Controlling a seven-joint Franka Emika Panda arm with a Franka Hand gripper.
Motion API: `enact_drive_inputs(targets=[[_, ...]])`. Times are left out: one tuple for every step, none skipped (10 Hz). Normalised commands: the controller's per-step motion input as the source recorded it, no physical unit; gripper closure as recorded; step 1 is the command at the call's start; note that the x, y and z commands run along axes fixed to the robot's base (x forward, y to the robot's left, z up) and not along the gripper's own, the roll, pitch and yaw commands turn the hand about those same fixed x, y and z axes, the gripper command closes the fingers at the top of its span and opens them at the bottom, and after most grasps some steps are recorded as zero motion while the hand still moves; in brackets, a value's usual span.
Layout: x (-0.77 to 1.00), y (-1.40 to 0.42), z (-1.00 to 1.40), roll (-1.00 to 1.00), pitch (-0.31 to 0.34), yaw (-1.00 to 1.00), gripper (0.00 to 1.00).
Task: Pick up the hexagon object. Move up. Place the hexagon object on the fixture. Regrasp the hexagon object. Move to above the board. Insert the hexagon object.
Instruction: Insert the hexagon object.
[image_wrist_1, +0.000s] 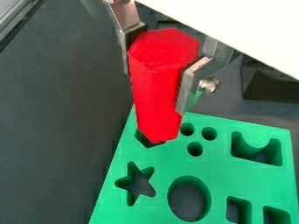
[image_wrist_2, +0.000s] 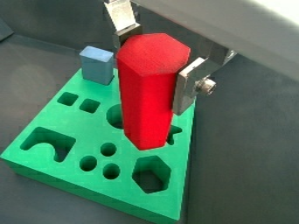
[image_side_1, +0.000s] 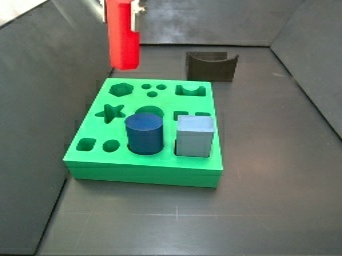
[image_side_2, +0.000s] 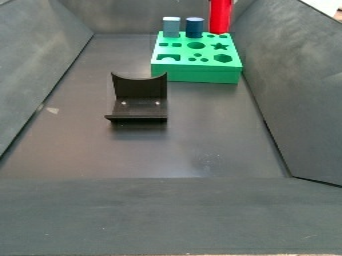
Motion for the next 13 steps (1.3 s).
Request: enact_drive_inputs(targets=[[-0.08, 0.11, -0.53, 0.05, -0.050, 0.01, 1.00], [-0.09, 0.08, -0.41, 0.01, -0.063, 0.01, 1.00], [-0.04, 0.12, -0.32, 0.00, -0.059, 0.02, 1.00], [-0.24, 0.20, -0.22, 0.00, -0.086, 0.00, 1.00], [-0.19, 0.17, -0.17, 0.00, -0.043, 0.00, 1.00], [-0.16, 0.13, -0.15, 0.00, -0.023, 0.00, 1.00], [-0.04, 0.00, -0.06, 0.00, -0.063, 0.00, 1.00], [0.00, 0.00, -0.02, 0.00, -0.056, 0.00, 1.00], [0.00, 0.00, -0.29, 0.00, -0.066, 0.00, 1.00], [0.00, 0.03, -0.31, 0.00, -0.066, 0.00, 1.00], [0.00, 0.01, -0.22, 0.00, -0.027, 0.00, 1.00], [0.00, 0.01, -0.08, 0.00, -0.003, 0.00, 1.00], [0.00, 0.07, -0.12, 0.00, 0.000, 0.00, 1.00]])
